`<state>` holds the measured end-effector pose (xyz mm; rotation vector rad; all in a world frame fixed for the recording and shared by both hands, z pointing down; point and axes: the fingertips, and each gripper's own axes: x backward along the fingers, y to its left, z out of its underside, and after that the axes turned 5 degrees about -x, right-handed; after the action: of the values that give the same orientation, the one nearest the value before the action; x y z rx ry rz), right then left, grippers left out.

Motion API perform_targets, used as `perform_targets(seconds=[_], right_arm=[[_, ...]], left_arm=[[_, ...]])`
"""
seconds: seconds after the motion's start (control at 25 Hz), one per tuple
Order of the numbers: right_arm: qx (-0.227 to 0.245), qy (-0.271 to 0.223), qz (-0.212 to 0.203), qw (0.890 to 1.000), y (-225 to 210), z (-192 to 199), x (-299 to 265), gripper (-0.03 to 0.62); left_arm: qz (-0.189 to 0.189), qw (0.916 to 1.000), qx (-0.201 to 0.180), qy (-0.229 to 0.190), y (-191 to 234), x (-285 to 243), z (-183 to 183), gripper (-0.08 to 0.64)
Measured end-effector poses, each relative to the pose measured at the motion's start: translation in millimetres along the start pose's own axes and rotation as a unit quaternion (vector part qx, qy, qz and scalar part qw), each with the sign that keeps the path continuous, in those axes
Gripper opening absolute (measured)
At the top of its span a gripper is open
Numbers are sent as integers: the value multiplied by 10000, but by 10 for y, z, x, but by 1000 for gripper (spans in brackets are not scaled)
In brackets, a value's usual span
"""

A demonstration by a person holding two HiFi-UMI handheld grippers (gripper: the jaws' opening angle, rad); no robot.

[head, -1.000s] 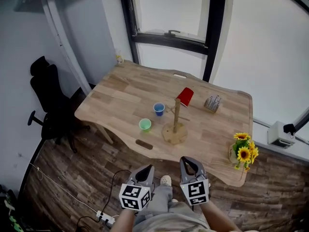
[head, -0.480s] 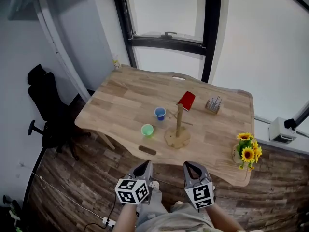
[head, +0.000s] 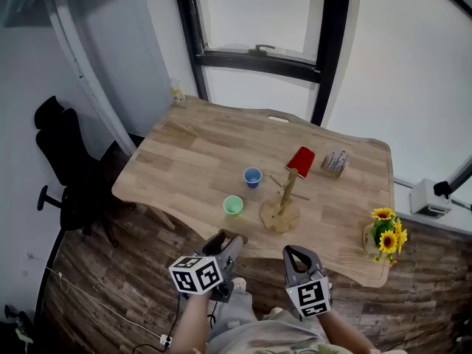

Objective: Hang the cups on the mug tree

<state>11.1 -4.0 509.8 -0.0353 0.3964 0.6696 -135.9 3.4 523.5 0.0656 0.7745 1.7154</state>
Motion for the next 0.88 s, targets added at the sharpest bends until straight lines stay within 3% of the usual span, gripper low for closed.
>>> perform_targets(seconds=[0.16, 0.6, 0.88], right_arm=[[77, 95, 47, 9999, 5, -22, -164, 2], [31, 195, 275, 9994, -27, -101, -504, 2], [-68, 269, 473, 9985, -41, -115, -703, 2]], left_arm=[[157, 9996, 229, 78, 143, -79, -89, 273], [183, 9982, 462, 339, 579, -296, -151, 273], [362, 9929, 924, 650, 858, -551, -141, 273]])
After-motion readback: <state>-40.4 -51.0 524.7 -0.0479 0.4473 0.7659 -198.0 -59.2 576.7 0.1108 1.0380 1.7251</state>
